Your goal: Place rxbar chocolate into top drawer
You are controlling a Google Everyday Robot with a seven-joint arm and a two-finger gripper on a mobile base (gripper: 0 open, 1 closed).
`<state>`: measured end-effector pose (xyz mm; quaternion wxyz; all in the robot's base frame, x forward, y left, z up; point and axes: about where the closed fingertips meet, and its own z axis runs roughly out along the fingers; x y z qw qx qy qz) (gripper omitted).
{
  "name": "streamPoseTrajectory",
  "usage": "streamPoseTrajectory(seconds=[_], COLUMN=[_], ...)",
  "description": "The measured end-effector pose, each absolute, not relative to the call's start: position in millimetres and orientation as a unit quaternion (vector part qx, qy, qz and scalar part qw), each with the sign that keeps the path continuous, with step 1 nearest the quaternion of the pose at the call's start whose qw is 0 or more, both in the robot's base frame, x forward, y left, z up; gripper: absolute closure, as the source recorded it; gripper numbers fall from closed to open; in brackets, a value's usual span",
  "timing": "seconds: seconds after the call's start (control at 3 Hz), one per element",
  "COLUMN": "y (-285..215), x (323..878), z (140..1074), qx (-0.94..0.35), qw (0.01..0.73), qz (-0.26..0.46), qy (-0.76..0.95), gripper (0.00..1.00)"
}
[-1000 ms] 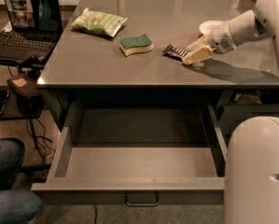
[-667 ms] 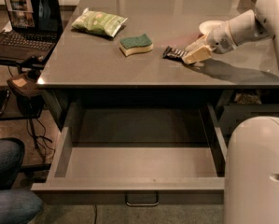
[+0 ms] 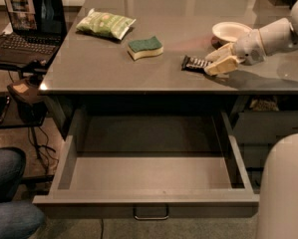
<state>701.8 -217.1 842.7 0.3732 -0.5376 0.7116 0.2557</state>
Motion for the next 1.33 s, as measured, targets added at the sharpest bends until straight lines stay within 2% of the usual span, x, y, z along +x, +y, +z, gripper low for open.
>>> streamPoseTrajectory(seconds=[0.33, 0.67, 1.0, 1.33], y=[-251.5, -251.3, -244.9, -253.5], x=[632.6, 632.8, 581.4, 554.9], z=[832.4, 837.3, 872.9, 877.6], qx=[-0.564, -0.564, -0.558, -0.543], qw=[0.387, 0.386, 0.424, 0.428], qz=[0.266, 0.266, 0.229, 0.218], qy=[0.679, 0.679, 0.676, 0.688], gripper=[1.00, 1.00, 1.00, 1.00])
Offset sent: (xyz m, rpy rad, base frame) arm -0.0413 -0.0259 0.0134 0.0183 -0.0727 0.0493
